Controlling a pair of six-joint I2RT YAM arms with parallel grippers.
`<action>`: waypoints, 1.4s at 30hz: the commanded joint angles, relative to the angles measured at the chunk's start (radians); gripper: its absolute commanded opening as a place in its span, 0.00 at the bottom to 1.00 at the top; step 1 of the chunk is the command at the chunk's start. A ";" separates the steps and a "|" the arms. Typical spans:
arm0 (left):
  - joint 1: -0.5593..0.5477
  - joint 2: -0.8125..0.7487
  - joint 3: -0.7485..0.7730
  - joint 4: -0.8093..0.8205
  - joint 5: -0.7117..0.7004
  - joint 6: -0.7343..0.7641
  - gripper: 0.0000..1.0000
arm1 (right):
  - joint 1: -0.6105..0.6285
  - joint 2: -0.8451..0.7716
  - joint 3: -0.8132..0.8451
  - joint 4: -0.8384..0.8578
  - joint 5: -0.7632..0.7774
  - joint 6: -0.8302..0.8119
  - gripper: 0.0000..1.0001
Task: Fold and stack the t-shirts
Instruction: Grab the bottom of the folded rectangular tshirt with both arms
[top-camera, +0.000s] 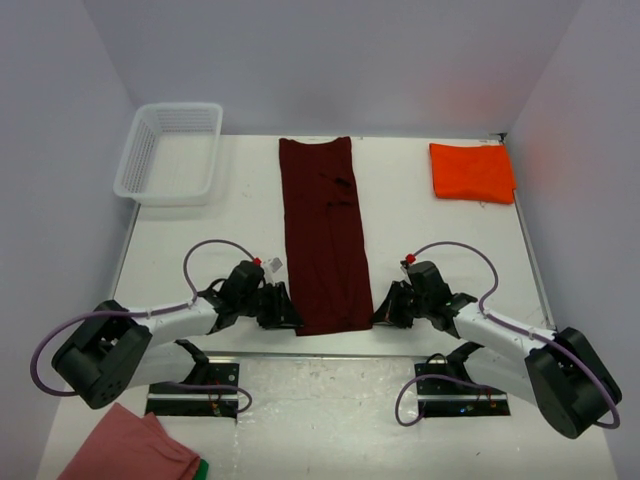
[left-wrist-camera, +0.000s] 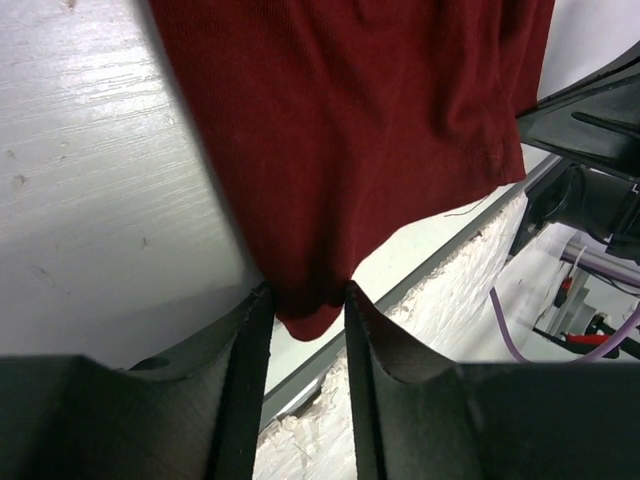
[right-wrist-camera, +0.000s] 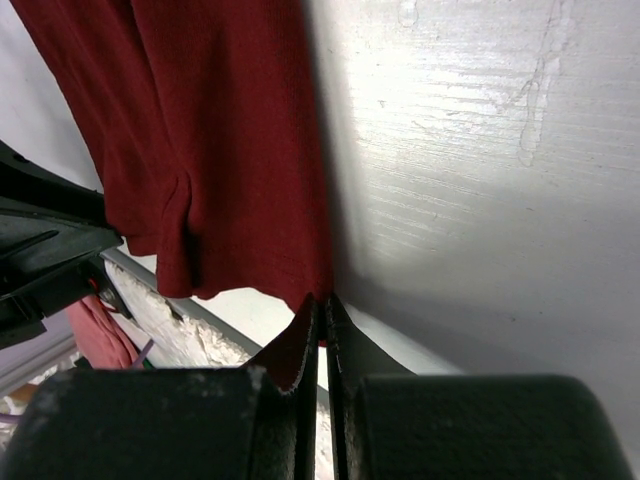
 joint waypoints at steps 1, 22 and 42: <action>-0.011 0.022 -0.017 0.067 0.021 -0.011 0.35 | 0.011 0.009 0.003 0.007 0.018 0.007 0.00; -0.027 -0.168 -0.145 0.023 0.067 -0.020 0.00 | 0.070 -0.057 0.010 -0.105 0.101 -0.028 0.00; -0.025 -0.306 -0.197 -0.158 0.046 0.008 0.00 | 0.130 -0.160 0.063 -0.312 0.293 0.041 0.00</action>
